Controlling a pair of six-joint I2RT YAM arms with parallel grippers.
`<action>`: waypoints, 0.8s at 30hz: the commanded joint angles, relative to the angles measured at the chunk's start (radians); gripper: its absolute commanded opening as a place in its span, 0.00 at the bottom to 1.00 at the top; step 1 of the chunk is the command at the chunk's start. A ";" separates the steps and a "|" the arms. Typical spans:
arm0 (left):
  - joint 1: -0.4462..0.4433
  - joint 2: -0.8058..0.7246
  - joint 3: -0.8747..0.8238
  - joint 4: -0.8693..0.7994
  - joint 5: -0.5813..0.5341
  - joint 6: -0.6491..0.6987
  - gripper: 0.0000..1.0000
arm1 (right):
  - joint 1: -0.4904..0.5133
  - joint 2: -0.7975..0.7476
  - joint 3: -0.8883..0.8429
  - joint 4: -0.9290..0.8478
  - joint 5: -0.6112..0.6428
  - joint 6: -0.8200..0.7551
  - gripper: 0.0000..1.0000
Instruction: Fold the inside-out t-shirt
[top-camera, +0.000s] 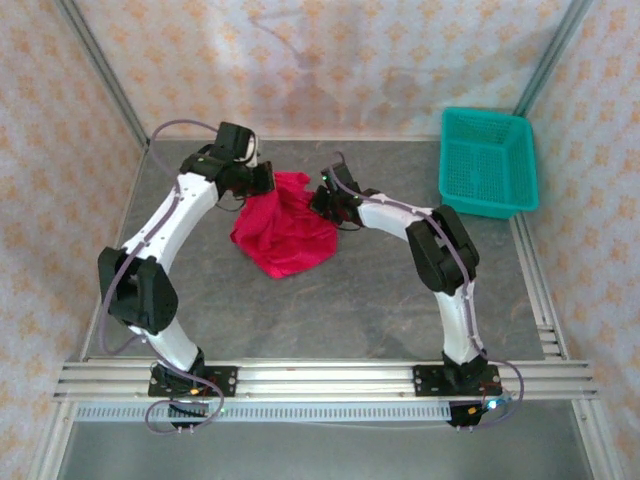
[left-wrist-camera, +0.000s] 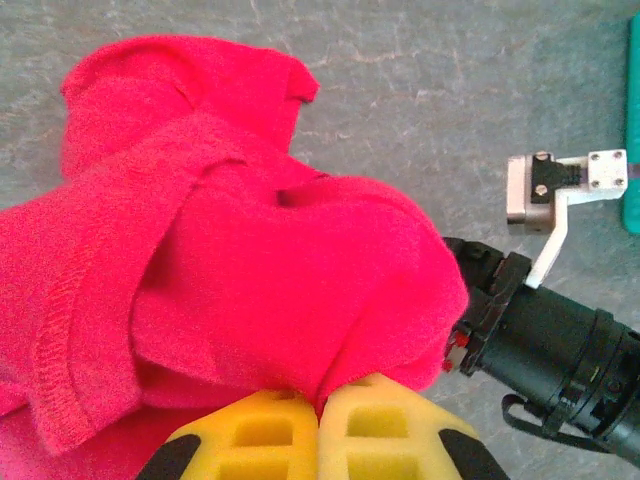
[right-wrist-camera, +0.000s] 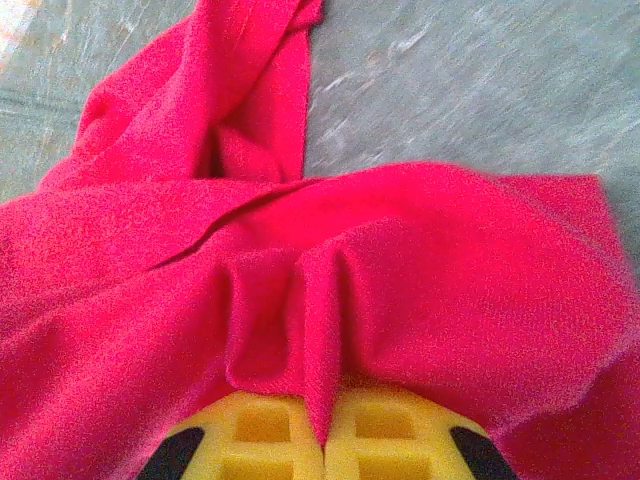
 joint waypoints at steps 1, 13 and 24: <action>0.056 -0.068 -0.010 -0.016 0.054 -0.007 0.00 | -0.075 -0.156 -0.030 -0.118 0.007 -0.026 0.00; 0.167 -0.086 -0.062 0.071 0.159 -0.100 0.00 | -0.320 -0.774 -0.298 -0.480 -0.160 -0.205 0.00; -0.008 0.005 -0.115 0.068 0.001 -0.032 0.00 | -0.372 -0.969 -0.300 -0.381 -0.465 -0.013 0.00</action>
